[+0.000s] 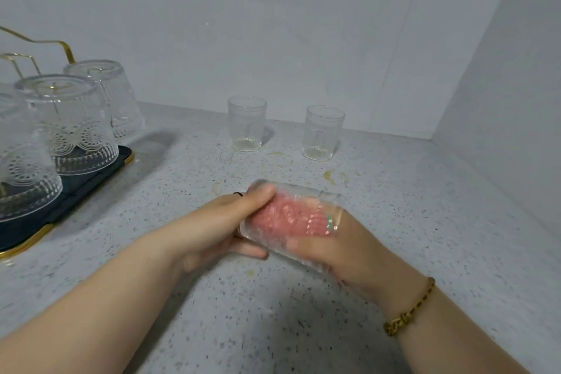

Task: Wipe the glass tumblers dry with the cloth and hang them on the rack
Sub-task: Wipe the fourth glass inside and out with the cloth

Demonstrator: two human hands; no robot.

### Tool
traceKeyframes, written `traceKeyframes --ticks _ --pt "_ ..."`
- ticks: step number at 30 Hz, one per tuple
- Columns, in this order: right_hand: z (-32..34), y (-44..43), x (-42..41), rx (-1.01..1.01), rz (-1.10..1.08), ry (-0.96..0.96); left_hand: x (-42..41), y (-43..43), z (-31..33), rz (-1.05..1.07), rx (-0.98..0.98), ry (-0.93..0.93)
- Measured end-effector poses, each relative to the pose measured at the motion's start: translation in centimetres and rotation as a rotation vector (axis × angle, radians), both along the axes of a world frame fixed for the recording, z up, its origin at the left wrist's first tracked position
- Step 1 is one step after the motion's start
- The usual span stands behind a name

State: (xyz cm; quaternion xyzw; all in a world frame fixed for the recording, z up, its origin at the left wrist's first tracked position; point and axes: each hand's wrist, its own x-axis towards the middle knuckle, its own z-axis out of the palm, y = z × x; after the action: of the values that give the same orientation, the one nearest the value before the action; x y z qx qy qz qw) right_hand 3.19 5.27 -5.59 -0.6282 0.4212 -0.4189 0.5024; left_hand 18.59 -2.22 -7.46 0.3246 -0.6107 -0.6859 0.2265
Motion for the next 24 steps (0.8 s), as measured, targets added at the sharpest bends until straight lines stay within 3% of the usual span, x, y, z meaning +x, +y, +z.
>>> traceKeyframes --ticks 3,6,8,11,13,15,17,19,22,24 --pt "0.7 0.1 -0.5 0.185 -0.031 -0.397 0.6 -0.8 0.0 -0.085 -0.038 0.188" --pt "0.9 0.4 -0.7 0.181 -0.041 -0.446 0.5 -1.0 -0.3 -0.020 -0.098 0.263" --pt "1.2 0.6 -0.3 0.112 -0.008 -0.322 0.2 -0.5 0.1 0.046 -0.122 0.207" --pt "-0.4 0.4 0.0 -0.034 0.031 0.140 -0.3 0.6 0.6 0.181 -0.170 0.000" --pt "-1.1 0.0 0.2 -0.017 0.007 0.247 -0.3 0.5 0.4 0.213 -0.216 -0.116" --pt "-1.3 -0.4 0.2 0.054 -0.010 0.033 0.1 0.2 0.4 0.162 -0.223 -0.107" --pt "-1.4 -0.8 -0.3 0.171 0.049 -0.333 0.6 -0.2 0.6 0.068 -0.200 0.003" --pt "-1.5 -1.2 -0.6 0.210 0.062 -0.500 1.0 -0.7 0.6 0.008 -0.218 0.070" --pt "-1.4 -1.2 -0.7 0.153 0.130 -0.500 0.8 -0.9 0.3 0.048 -0.266 0.108" --pt "-0.9 -0.8 -0.5 0.063 0.176 -0.328 0.4 -0.4 0.5 0.104 -0.224 0.097"
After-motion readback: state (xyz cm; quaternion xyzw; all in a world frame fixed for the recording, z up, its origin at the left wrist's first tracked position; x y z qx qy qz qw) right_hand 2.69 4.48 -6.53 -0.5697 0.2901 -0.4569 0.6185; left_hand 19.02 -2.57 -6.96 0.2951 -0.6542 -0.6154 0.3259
